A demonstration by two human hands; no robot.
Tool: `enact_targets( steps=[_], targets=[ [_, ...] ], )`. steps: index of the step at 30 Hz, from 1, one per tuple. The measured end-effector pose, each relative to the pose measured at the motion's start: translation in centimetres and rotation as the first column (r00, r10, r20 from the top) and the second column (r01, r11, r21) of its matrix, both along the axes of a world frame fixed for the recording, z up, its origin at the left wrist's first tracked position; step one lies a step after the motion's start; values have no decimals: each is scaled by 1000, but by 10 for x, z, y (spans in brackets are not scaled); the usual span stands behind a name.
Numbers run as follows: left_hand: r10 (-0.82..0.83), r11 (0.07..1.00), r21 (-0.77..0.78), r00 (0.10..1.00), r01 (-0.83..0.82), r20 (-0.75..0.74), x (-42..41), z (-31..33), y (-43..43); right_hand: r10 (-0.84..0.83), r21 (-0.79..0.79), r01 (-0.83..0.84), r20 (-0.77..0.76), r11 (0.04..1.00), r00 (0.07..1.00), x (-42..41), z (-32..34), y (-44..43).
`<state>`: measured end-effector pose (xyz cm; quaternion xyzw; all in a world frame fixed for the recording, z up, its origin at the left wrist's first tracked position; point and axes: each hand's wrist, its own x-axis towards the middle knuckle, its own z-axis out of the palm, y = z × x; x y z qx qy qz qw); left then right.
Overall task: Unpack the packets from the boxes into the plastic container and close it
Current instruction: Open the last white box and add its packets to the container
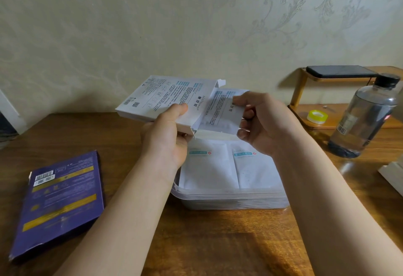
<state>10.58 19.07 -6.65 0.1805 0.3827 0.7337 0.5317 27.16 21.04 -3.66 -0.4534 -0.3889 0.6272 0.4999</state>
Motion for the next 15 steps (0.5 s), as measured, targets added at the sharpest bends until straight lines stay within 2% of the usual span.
enact_targets(
  steps=[3, 5, 7, 9, 11, 15],
  targets=[
    [-24, 1000, -9, 999, 25, 33, -4, -1, 1, 23, 71, -24, 22, 997, 999, 7, 1, 1],
    [-35, 999, -22, 998, 36, 57, -6, -1, 2, 0, 262, -42, 159, 964, 987, 15, -5, 4],
    [-58, 998, -29, 996, 60, 63, -5, -1, 1, -122, 548, -162, 444, 821, 888, 19, -14, 6],
    [-73, 996, -36, 996, 75, 58, -3, -1, 1, -279, 703, -293, 578, 648, 767, 18, -21, 9],
    [-74, 996, -43, 996, 76, 57, -2, -2, 1, -343, 746, -316, 582, 587, 737, 16, -21, 9],
    [-89, 993, -74, 995, 92, 33, 0, -3, 1, -320, 721, -317, 597, 616, 736, 34, -9, 8]
  ],
)
